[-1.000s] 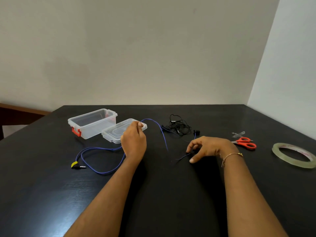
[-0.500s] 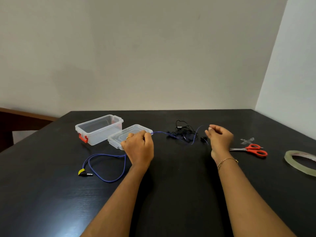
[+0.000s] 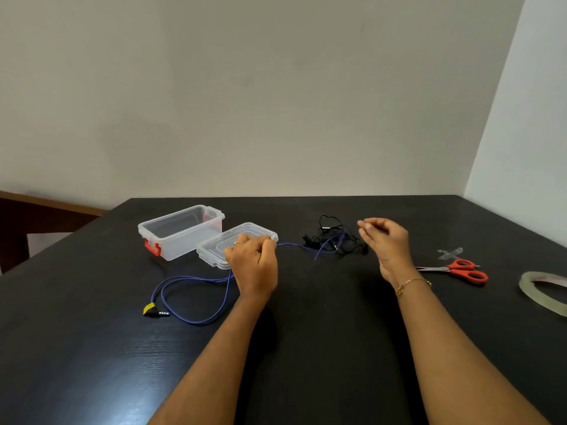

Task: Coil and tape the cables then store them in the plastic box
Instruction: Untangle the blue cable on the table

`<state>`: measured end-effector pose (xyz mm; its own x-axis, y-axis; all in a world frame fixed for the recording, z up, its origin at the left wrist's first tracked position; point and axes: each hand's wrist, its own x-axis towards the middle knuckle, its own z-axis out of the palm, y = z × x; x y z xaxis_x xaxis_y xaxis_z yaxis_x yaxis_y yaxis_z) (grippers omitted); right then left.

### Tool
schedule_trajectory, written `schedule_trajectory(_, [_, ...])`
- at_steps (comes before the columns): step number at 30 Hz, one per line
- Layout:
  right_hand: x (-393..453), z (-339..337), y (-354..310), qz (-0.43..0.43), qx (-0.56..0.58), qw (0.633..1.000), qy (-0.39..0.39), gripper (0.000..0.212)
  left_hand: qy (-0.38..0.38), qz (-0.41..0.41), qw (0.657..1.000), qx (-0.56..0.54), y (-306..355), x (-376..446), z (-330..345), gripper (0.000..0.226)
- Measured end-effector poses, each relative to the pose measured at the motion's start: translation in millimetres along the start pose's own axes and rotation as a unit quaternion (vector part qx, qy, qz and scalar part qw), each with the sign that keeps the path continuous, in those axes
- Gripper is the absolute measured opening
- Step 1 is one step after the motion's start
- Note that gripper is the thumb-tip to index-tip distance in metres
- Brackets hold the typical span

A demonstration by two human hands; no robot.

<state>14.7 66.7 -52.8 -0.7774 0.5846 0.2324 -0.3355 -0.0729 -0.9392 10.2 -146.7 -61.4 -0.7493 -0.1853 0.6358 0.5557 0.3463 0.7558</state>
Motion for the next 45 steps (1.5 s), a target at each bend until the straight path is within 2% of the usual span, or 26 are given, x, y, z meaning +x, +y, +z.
schedule_trajectory(2, [-0.3, 5.9, 6.6, -0.008, -0.109, 0.992, -0.063, 0.023, -0.004, 0.001, 1.0, -0.01, 0.2, 0.0, 0.0, 0.055])
schedule_trajectory(5, [0.1, 8.7, 14.6, -0.03, -0.294, 0.947, -0.126, 0.027, -0.004, 0.001, 1.0, -0.017, 0.1, -0.3, 0.6, 0.051])
schedule_trajectory(9, [-3.4, 3.4, 17.6, -0.052, -0.407, 0.886, -0.214, 0.033, 0.007, -0.003, 1.0, -0.015, -0.5, -0.6, 1.2, 0.054])
schedule_trajectory(13, [-4.9, -4.4, 14.1, -0.091, -0.568, 0.796, -0.189, 0.023, 0.033, -0.001, 0.999, 0.009, -0.9, 1.7, 0.6, 0.056])
schedule_trajectory(15, [-7.3, -10.3, 10.4, -0.072, -0.61, 0.774, -0.153, 0.021, 0.046, -0.002, 0.999, 0.027, -0.8, 3.1, 0.4, 0.057])
schedule_trajectory(20, [-13.7, -34.4, 2.1, -0.047, -0.628, 0.776, -0.04, 0.027, 0.03, 0.009, 0.998, 0.061, -0.6, 1.0, -0.8, 0.051])
schedule_trajectory(25, [-18.9, -51.8, -2.2, -0.017, -0.599, 0.8, 0.01, 0.029, -0.02, 0.052, 0.994, 0.093, -1.7, -2.1, 0.6, 0.04])
schedule_trajectory(28, [-20.2, -52.2, -5.7, -0.013, -0.615, 0.786, 0.061, 0.027, -0.03, 0.067, 0.993, 0.091, -2.7, -3.3, 0.2, 0.042])
schedule_trajectory(31, [-23.2, -51.6, -15.2, -0.008, -0.615, 0.778, 0.129, 0.024, -0.03, 0.053, 0.995, 0.079, -1.6, -2.4, 0.6, 0.041])
schedule_trajectory(33, [-26.1, -52.2, -25.5, 0.007, -0.597, 0.788, 0.15, 0.024, -0.03, 0.028, 0.997, 0.066, -0.6, -0.6, -0.1, 0.039])
schedule_trajectory(35, [-24.1, -51.5, -34.0, 0.041, -0.577, 0.805, 0.131, 0.026, -0.039, 0.014, 0.997, 0.062, -0.9, 0.4, -0.8, 0.036])
schedule_trajectory(37, [-17.7, -49.9, -32.8, 0.071, -0.576, 0.813, 0.044, 0.026, -0.051, 0.011, 0.996, 0.066, -1.7, 0.0, -1.4, 0.033])
schedule_trajectory(40, [-16.8, -42.9, -26.2, 0.082, -0.605, 0.788, -0.081, 0.019, -0.06, 0.0, 0.995, 0.083, -2.9, -1.2, -1.2, 0.036])
schedule_trajectory(43, [-15.9, -36.3, -17.0, 0.024, -0.595, 0.796, -0.108, 0.031, -0.064, 0.0, 0.992, 0.108, -4.0, -2.3, 0.7, 0.042])
schedule_trajectory(45, [-13.3, -33.5, -9.5, -0.005, -0.619, 0.777, -0.115, 0.047, -0.075, 0.006, 0.989, 0.128, -4.6, -2.6, 1.9, 0.041])
